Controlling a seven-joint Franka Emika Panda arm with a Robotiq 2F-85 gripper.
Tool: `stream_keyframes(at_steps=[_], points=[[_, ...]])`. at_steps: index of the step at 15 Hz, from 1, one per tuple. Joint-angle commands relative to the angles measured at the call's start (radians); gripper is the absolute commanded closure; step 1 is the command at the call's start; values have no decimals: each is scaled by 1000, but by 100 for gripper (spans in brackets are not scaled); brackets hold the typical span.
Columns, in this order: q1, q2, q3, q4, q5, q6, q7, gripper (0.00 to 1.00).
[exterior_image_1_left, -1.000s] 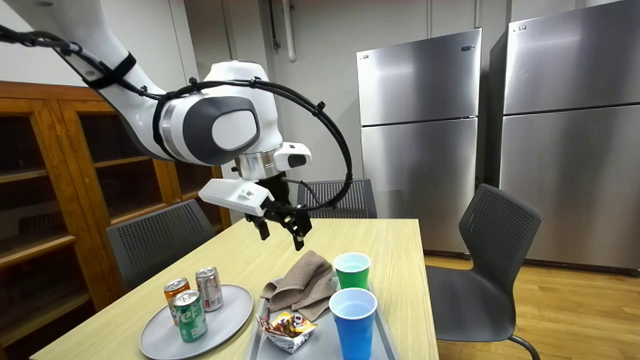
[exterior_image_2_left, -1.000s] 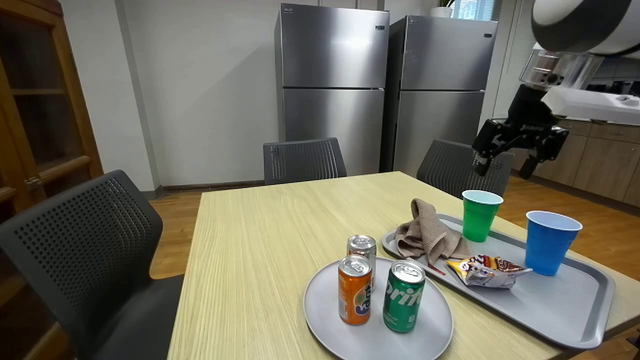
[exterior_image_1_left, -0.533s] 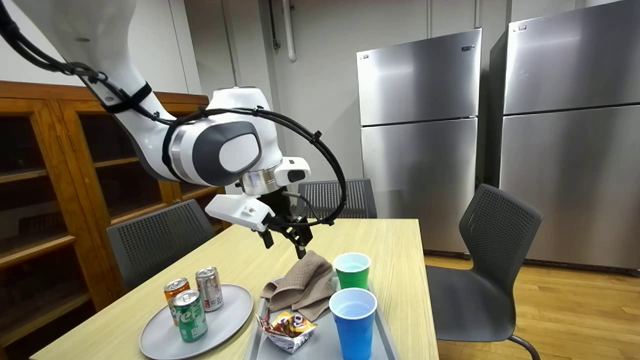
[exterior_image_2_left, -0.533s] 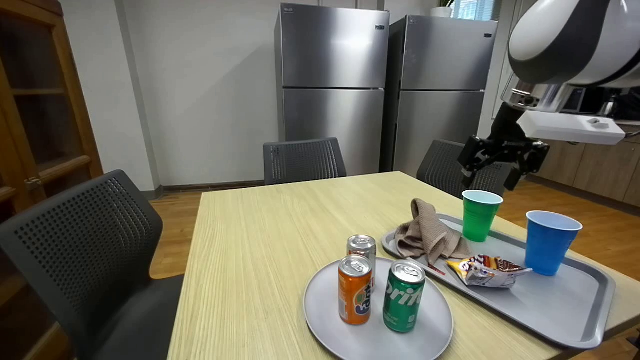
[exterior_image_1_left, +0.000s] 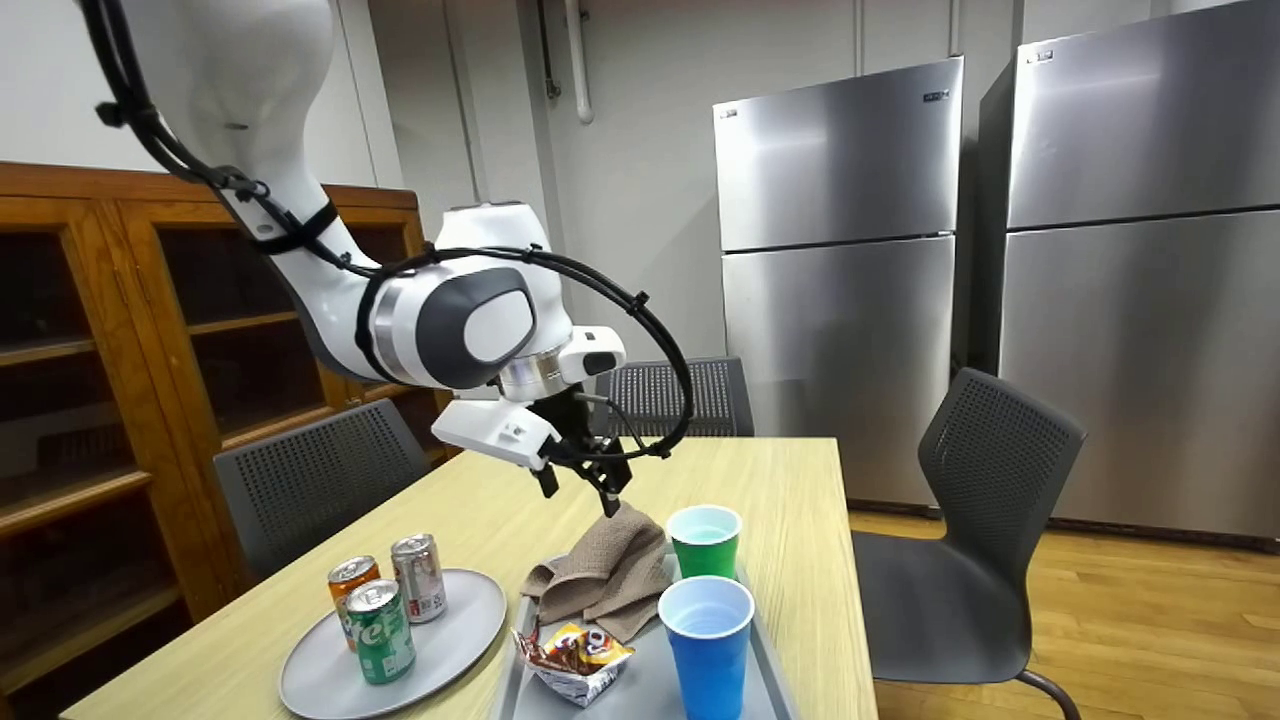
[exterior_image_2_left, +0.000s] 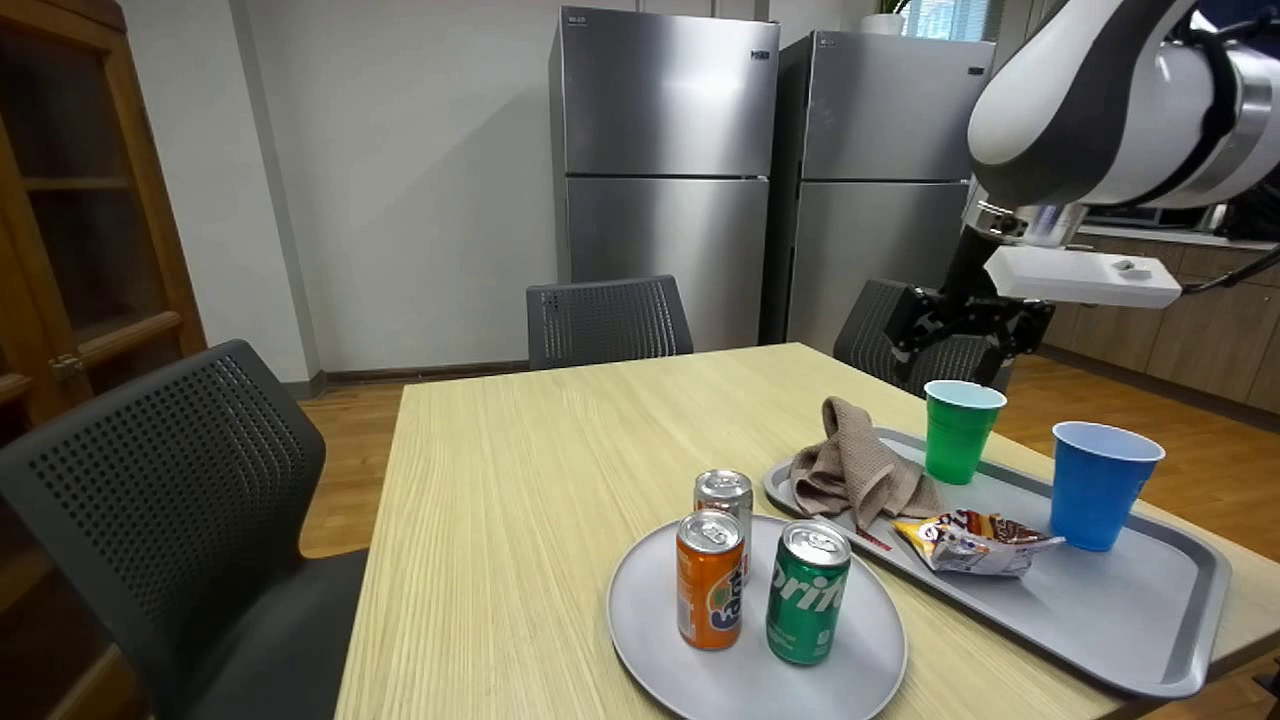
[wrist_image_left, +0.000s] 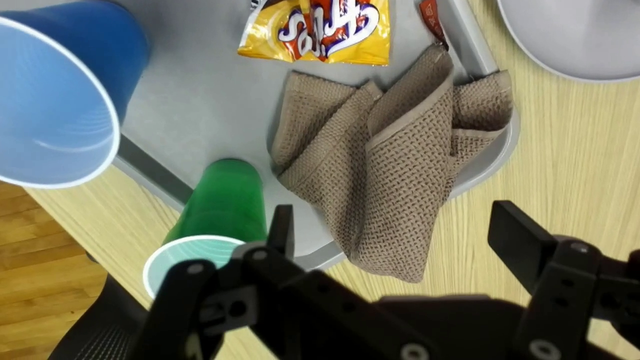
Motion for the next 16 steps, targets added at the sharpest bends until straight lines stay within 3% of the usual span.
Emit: stream_keyframes(at_steps=[1, 16], points=[[3, 75, 15, 67, -16, 23, 52, 0], [84, 342, -17, 298, -38, 47, 149, 0]])
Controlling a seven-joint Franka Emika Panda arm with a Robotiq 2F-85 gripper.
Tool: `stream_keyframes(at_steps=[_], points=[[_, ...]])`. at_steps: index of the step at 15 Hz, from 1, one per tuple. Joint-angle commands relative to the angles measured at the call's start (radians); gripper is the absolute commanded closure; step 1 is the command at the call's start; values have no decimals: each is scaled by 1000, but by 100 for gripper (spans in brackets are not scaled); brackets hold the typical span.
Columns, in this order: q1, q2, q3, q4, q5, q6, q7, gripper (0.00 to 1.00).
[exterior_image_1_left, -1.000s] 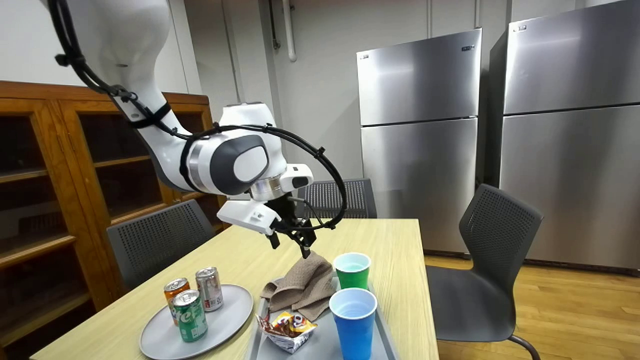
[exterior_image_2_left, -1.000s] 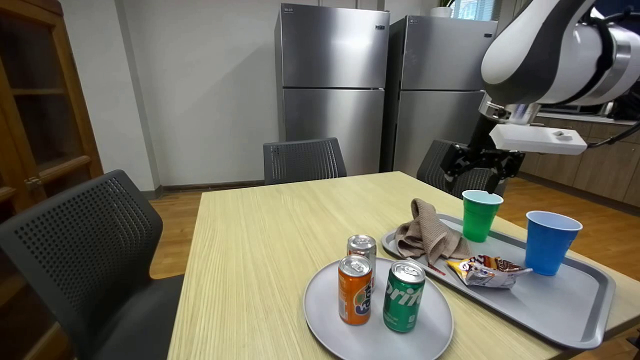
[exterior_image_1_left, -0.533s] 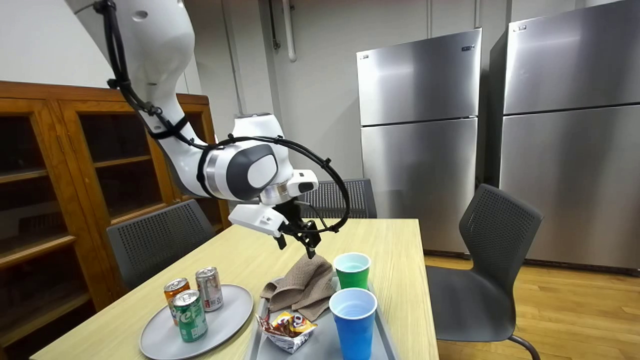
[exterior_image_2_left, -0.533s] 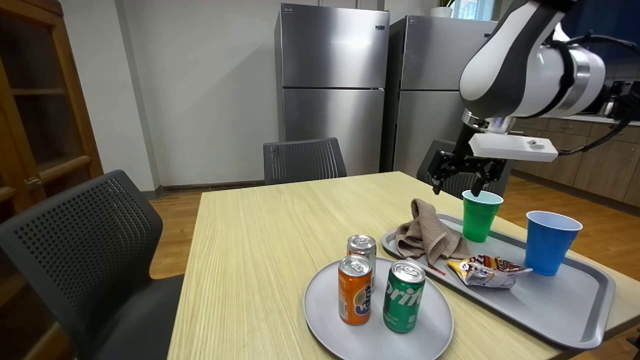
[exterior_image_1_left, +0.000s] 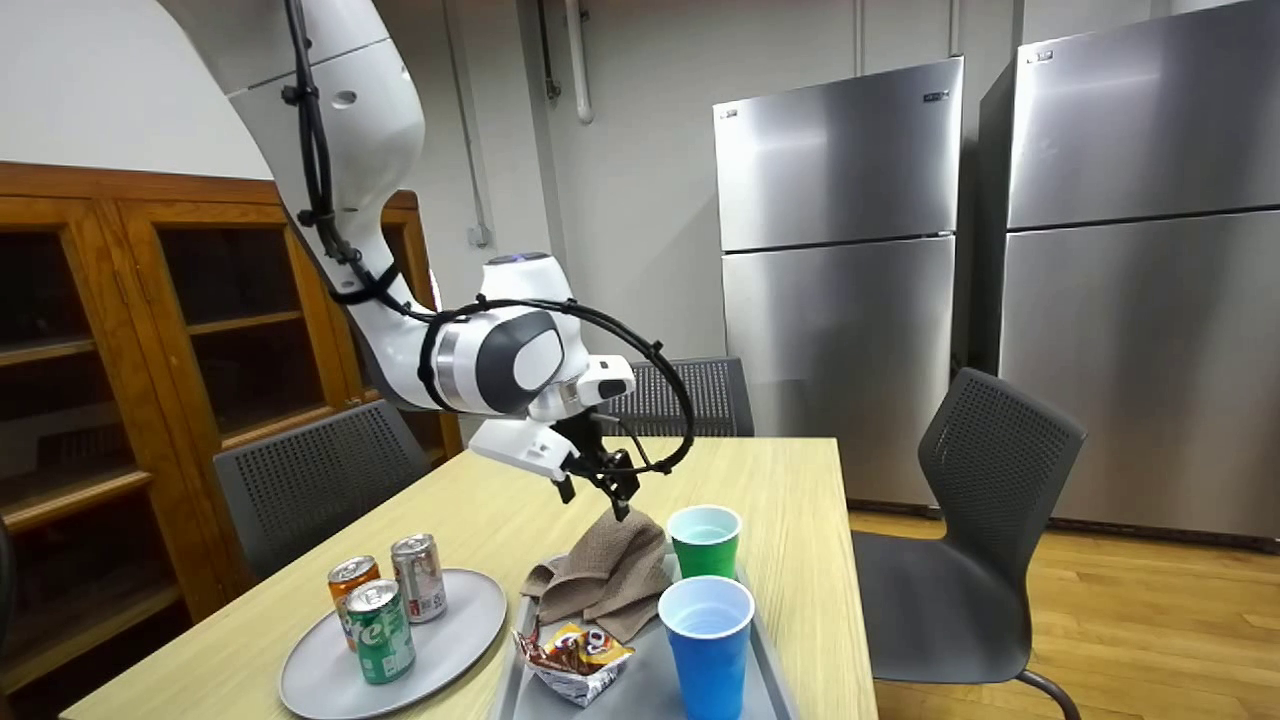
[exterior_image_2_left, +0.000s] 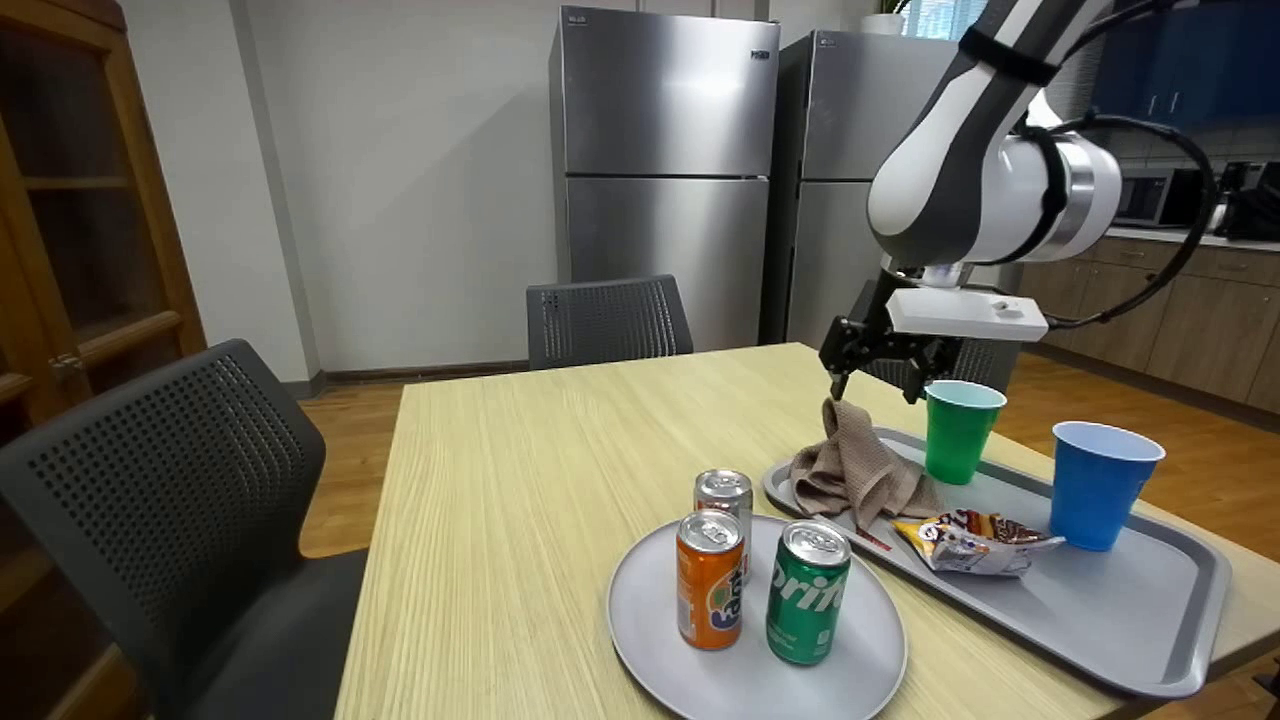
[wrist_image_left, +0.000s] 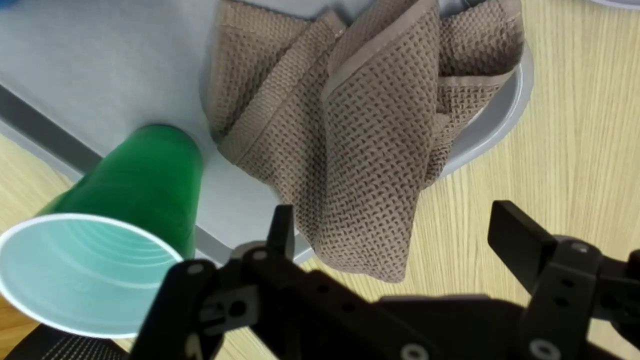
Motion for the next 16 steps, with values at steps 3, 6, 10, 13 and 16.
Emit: stream_keyframes(at_steps=[3, 6, 10, 13, 16], points=[[59, 107, -46, 97, -46, 12, 86, 0], [87, 153, -74, 130, -57, 9, 112, 0], [117, 204, -102, 173, -58, 4, 135, 0], [131, 238, -115, 204, -53, -4, 147, 0], [140, 267, -128, 229, -51, -6, 157, 0]])
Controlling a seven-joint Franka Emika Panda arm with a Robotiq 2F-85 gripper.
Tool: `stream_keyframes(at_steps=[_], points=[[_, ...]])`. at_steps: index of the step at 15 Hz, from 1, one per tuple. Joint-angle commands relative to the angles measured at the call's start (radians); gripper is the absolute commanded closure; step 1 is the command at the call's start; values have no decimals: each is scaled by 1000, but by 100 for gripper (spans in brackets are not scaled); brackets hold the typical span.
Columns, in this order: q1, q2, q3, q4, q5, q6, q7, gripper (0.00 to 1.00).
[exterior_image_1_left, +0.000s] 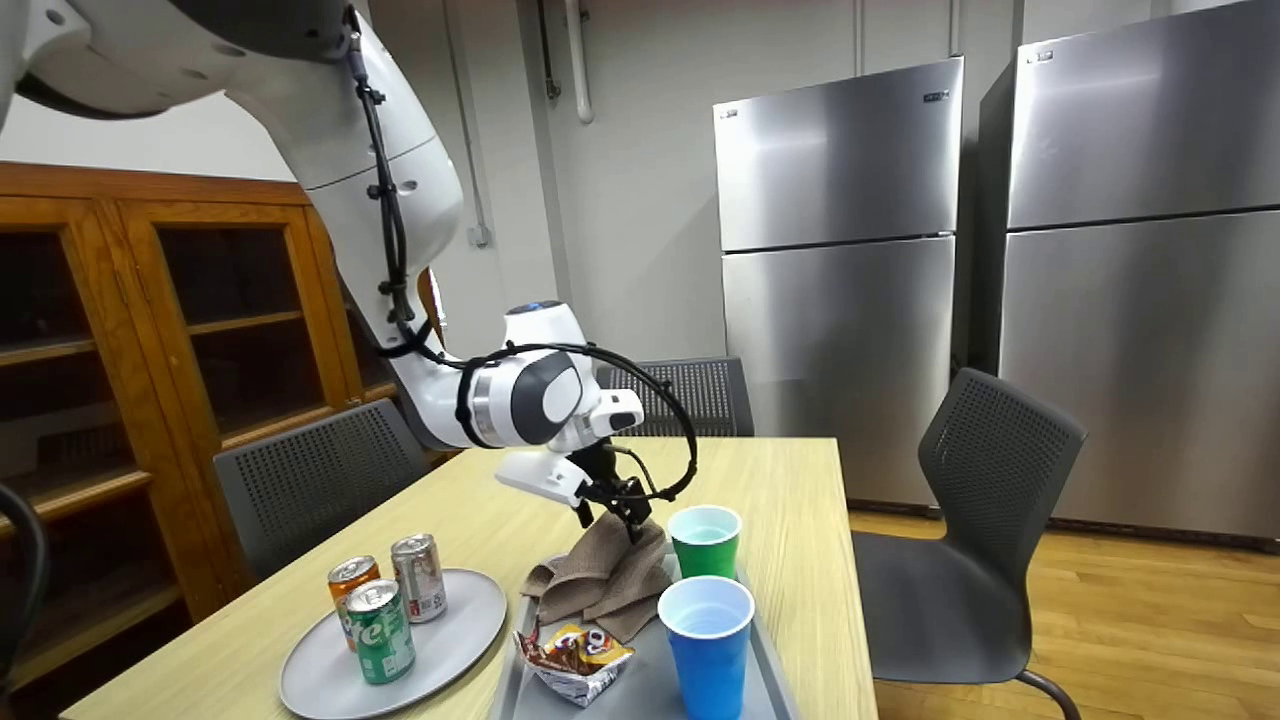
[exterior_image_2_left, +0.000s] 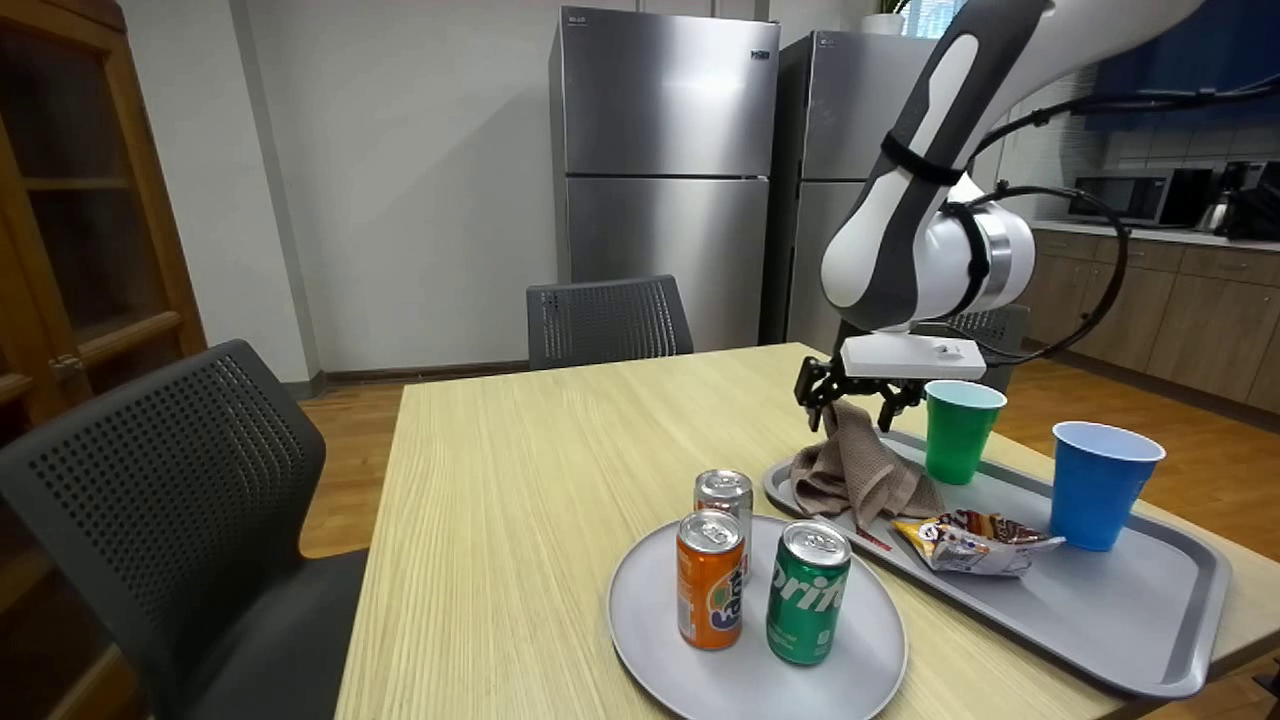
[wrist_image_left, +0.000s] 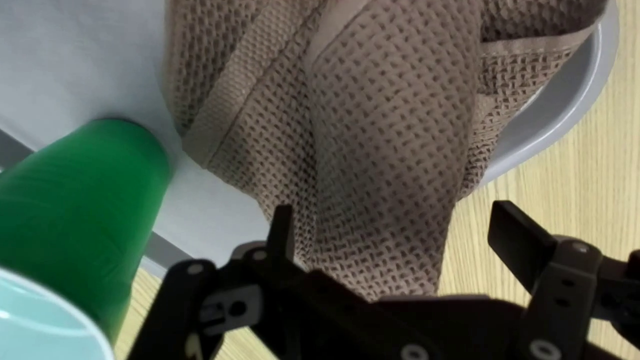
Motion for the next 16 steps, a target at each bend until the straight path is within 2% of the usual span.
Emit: stream_keyframes(at_steps=[1, 7, 8, 10, 16], points=[[27, 47, -31, 54, -17, -9, 53, 0], [40, 91, -58, 91, -16, -14, 71, 0], [37, 94, -56, 95, -12, -15, 72, 25], [36, 99, -56, 101, -11, -17, 71, 34], [29, 81, -51, 90, -10, -11, 62, 82]])
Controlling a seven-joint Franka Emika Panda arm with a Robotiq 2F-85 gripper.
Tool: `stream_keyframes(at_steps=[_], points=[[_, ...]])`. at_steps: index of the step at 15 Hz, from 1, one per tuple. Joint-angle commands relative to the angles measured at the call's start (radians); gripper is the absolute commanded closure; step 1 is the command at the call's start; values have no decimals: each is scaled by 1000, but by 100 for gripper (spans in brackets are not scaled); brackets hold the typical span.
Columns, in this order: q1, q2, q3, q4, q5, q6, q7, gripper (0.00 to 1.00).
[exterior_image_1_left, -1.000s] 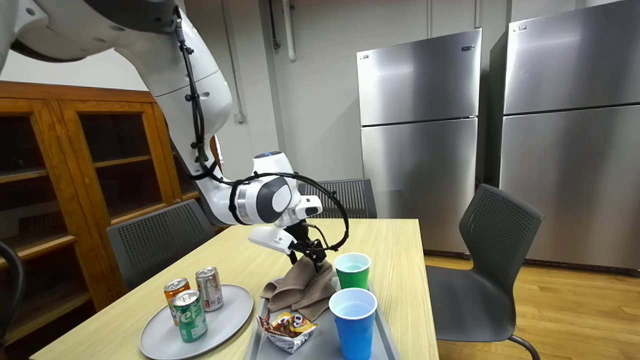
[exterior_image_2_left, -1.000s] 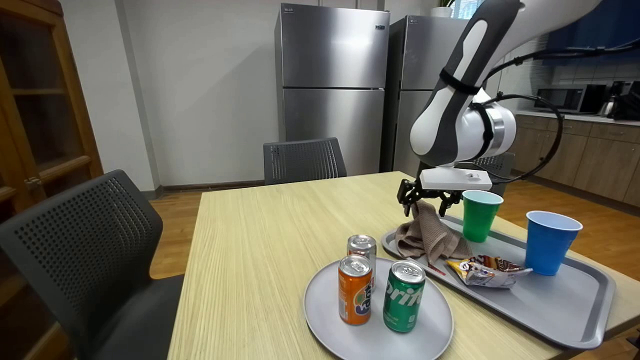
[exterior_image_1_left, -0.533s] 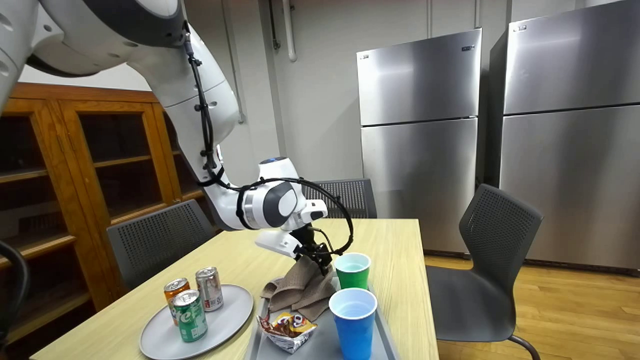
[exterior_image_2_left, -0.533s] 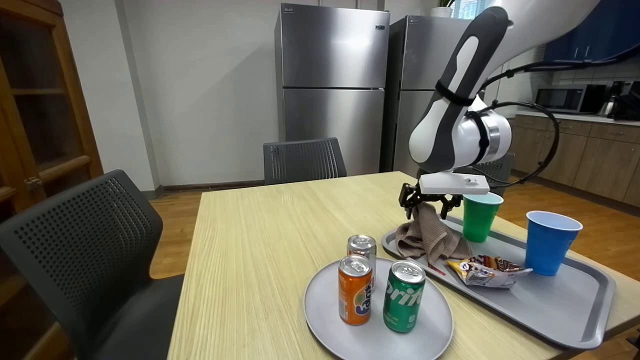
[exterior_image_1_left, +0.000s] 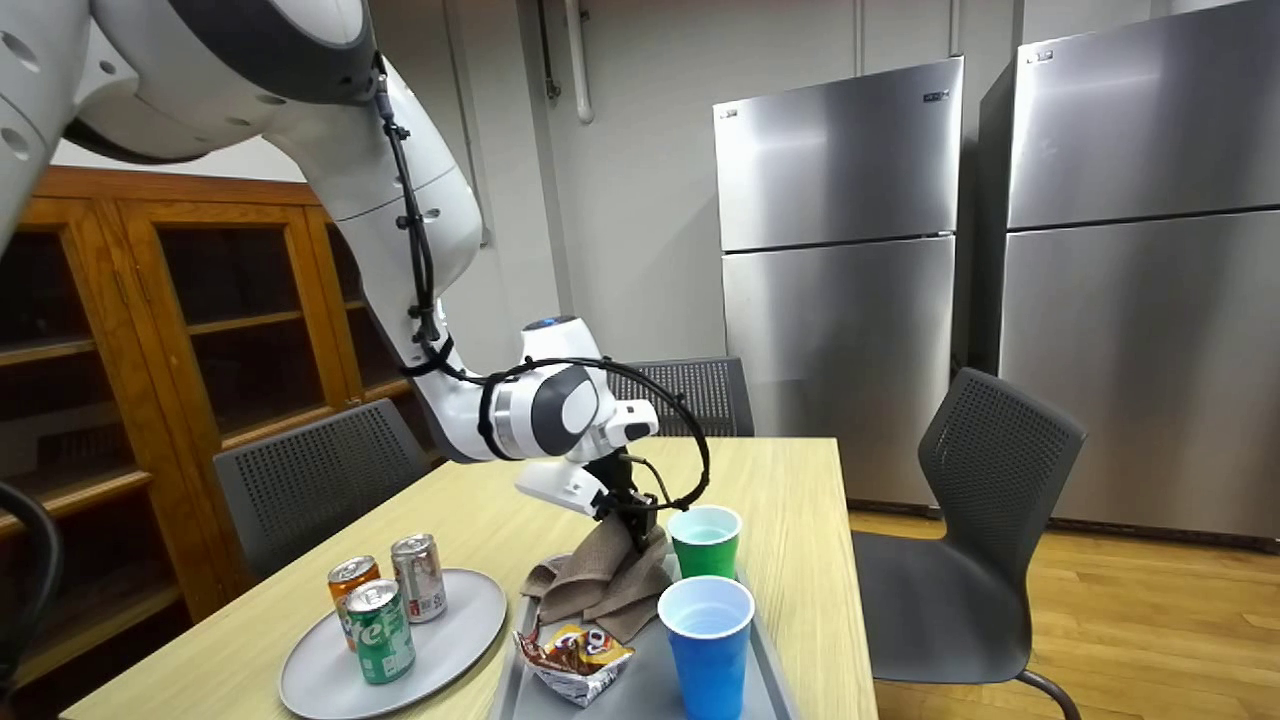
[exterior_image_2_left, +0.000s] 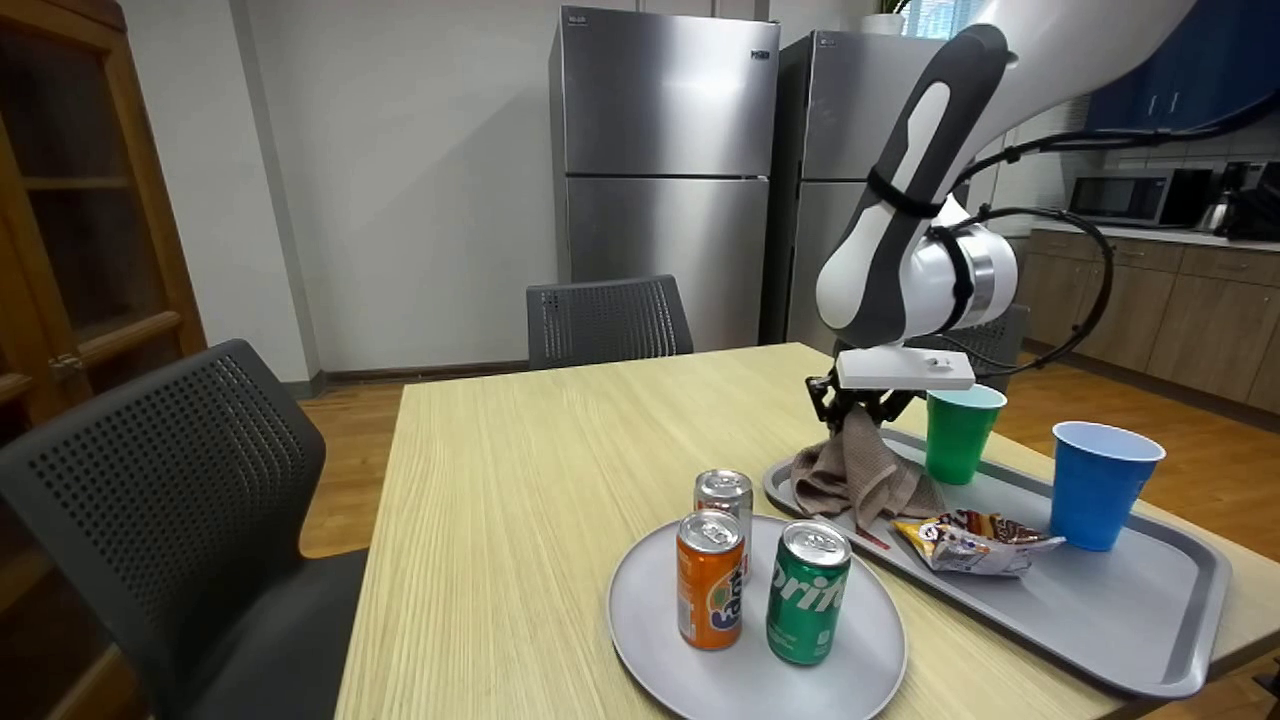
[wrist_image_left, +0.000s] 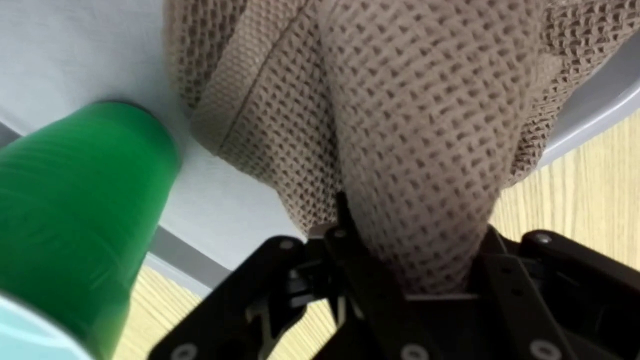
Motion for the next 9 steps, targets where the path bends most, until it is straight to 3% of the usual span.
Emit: stream_keyframes(at_steps=[1, 3, 9], points=[[8, -13, -8, 4, -9, -10, 24, 90], [4, -28, -5, -10, -8, -5, 18, 100], [-14, -109, 10, -53, -5, 14, -1, 99]])
